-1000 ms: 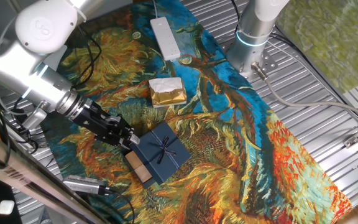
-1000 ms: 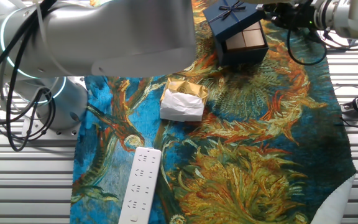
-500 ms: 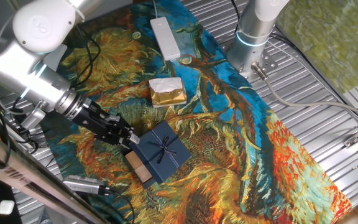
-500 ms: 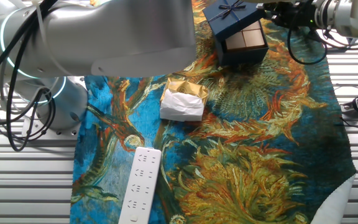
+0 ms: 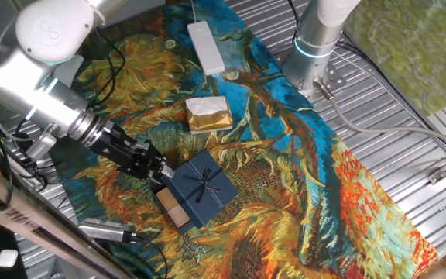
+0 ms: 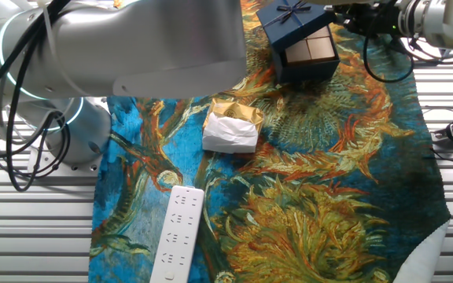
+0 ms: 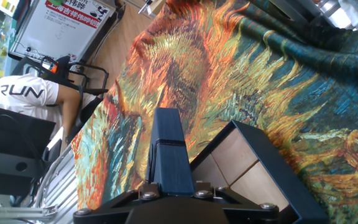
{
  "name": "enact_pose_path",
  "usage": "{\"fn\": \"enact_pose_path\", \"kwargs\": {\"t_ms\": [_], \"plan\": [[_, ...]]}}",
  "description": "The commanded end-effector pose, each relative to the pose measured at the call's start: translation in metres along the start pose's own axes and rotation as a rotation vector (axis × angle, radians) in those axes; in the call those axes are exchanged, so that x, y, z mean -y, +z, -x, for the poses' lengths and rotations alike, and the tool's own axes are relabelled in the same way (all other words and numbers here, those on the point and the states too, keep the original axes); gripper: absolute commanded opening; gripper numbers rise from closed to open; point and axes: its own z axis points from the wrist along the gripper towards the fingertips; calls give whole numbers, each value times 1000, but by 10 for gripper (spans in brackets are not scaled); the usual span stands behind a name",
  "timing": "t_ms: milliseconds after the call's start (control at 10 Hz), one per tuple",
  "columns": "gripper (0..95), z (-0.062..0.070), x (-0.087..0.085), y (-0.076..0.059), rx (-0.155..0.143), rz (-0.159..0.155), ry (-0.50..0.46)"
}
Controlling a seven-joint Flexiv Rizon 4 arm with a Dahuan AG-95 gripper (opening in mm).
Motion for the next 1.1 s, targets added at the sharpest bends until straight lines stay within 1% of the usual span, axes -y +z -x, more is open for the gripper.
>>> {"fn": "enact_pose_path", "kwargs": {"t_ms": [100, 900, 1000, 1100], "plan": [[0, 0, 0, 0, -2, -1, 0], [0, 0, 0, 0, -9, -7, 2], [0, 0, 0, 0, -11, -10, -3], [0, 0, 0, 0, -19, -20, -12]]}}
